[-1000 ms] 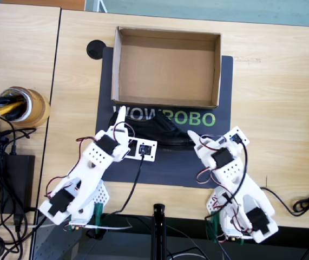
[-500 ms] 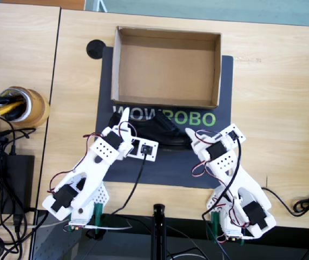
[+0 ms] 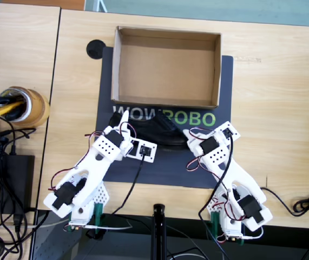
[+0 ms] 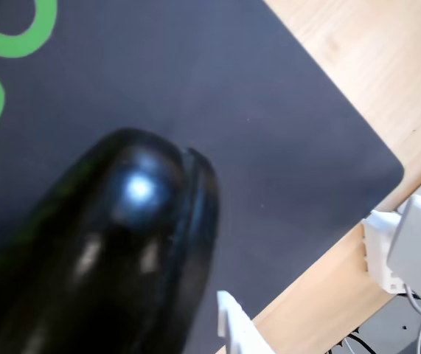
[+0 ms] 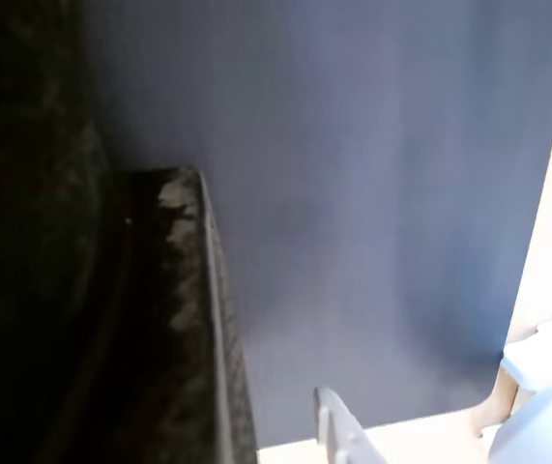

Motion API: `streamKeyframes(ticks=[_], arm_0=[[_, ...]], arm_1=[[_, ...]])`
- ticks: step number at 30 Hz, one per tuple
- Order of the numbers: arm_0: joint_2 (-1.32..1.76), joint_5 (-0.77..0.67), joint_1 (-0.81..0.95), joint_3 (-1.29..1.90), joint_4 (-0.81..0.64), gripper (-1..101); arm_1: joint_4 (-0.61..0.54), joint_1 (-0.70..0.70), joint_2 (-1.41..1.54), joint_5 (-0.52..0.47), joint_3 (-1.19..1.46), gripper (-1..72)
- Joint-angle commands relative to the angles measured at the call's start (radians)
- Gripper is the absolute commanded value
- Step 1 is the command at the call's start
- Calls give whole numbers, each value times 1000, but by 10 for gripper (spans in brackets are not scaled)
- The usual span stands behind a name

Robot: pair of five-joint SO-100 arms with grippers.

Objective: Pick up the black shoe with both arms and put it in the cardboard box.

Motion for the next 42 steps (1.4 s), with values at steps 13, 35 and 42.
streamKeyframes(ticks=[13,35,42], arm_0=[[-11,18,147,8,-46,125],[256,135,83,-133,44,-1],[348,204,23,-264,48,-1]], arm_1=[[-2,-29,23,-8,2,171],[117,25,144,-37,-255,-1],[132,71,183,-54,-390,-1]])
